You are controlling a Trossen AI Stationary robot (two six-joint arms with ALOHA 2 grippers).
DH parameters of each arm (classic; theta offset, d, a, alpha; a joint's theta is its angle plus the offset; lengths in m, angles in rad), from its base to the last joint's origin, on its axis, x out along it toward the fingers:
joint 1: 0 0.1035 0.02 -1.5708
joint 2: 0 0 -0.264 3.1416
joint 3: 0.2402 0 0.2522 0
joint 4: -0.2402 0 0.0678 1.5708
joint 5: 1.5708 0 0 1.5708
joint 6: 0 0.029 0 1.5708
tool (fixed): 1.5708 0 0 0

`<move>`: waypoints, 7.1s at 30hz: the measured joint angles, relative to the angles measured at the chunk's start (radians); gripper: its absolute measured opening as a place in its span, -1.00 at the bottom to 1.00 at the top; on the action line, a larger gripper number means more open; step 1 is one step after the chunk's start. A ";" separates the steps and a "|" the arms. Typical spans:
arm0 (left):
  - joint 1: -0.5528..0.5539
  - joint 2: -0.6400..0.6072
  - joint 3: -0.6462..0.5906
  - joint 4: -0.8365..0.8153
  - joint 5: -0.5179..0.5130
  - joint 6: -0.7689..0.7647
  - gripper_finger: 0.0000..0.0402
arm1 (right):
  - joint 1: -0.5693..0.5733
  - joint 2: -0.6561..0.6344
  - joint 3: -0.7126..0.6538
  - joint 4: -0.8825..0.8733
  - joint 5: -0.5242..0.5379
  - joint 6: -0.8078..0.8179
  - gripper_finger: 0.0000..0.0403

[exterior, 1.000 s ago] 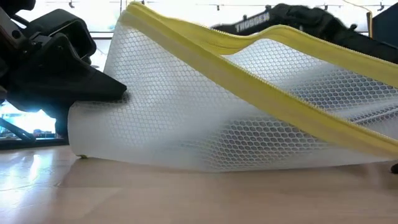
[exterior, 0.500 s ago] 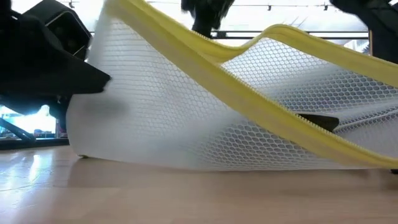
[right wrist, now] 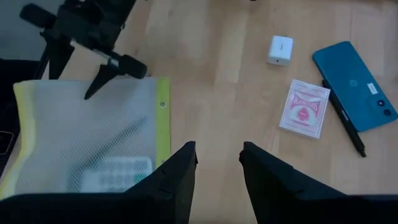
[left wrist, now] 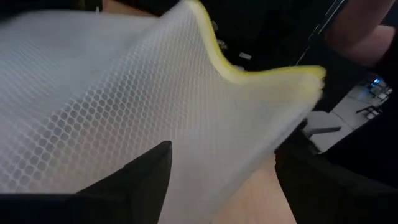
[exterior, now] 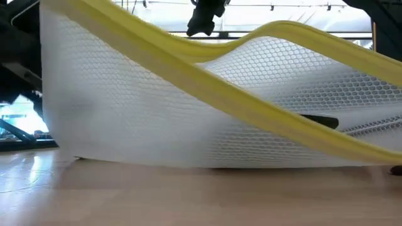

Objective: Unpack backpack
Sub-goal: Put the white game card into the white zip bag

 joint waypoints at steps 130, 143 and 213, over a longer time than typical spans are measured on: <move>0.088 -0.676 -0.113 -0.438 -0.283 0.416 -0.41 | 0.402 -0.005 -0.900 1.268 0.048 0.230 -0.83; 0.088 -0.676 -0.113 -0.443 -0.282 0.587 -0.41 | 0.345 -0.005 -0.900 1.095 0.368 0.243 -0.85; 0.094 -0.676 -0.113 -0.285 -0.300 0.817 -0.41 | 0.309 -0.005 -0.900 1.083 0.361 0.204 -0.84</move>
